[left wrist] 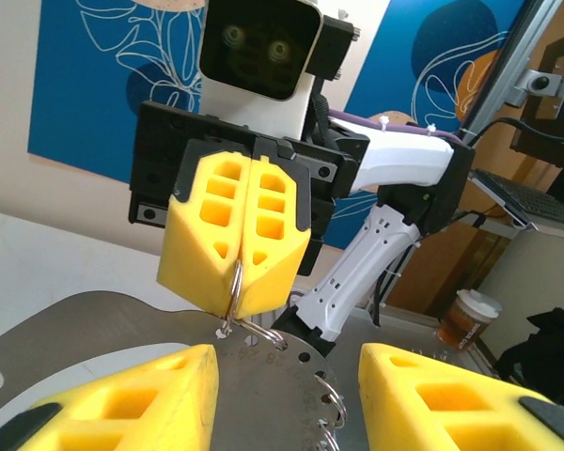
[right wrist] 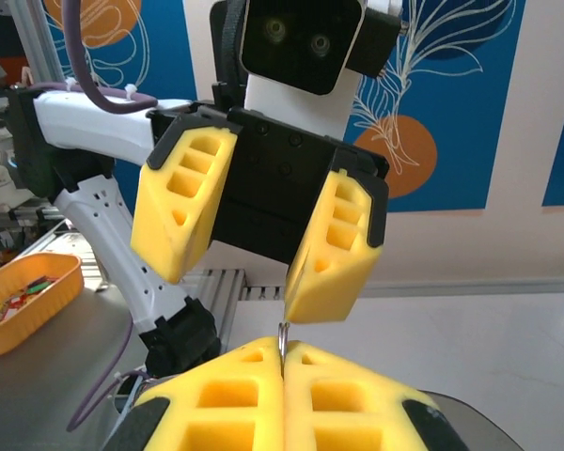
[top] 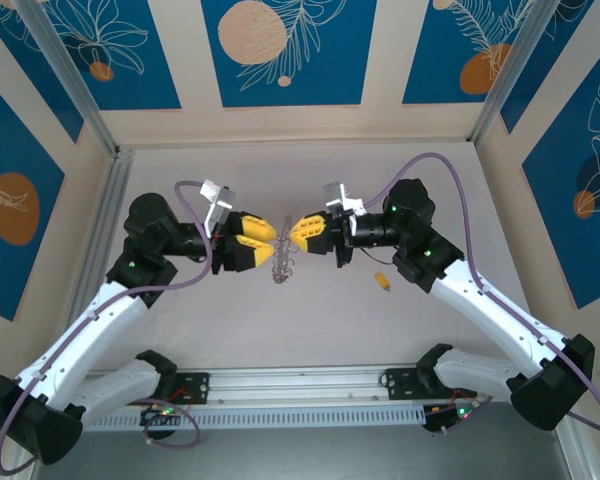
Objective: Put the keys on the keyring
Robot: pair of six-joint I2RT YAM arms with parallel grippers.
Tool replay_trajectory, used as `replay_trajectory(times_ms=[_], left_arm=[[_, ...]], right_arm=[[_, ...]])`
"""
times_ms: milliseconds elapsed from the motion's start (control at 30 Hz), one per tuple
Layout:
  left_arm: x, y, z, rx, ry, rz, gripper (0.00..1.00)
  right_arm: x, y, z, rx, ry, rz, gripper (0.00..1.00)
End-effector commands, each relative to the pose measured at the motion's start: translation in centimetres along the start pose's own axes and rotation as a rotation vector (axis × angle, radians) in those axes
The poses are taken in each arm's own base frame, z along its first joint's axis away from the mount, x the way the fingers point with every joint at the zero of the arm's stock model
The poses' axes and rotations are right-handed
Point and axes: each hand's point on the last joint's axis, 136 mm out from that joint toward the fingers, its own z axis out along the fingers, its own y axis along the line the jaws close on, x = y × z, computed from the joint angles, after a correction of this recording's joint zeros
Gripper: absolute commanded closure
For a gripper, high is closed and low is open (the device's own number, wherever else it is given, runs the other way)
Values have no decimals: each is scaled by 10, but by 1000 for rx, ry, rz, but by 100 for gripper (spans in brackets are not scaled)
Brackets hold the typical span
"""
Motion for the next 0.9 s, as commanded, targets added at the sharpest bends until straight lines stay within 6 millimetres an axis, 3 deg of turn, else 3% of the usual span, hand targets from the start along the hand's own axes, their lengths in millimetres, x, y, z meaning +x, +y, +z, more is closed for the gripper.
replay_trajectory(times_ms=[0, 300, 867], left_arm=[[-9, -8, 6, 14, -1, 68, 59], [-17, -5, 11, -9, -32, 110, 67], [-31, -15, 20, 37, -47, 154, 75]], right_arm=[[-21, 12, -6, -33, -72, -37, 100], [-28, 22, -11, -53, -105, -29, 100], [-28, 20, -7, -34, -100, -28, 100]])
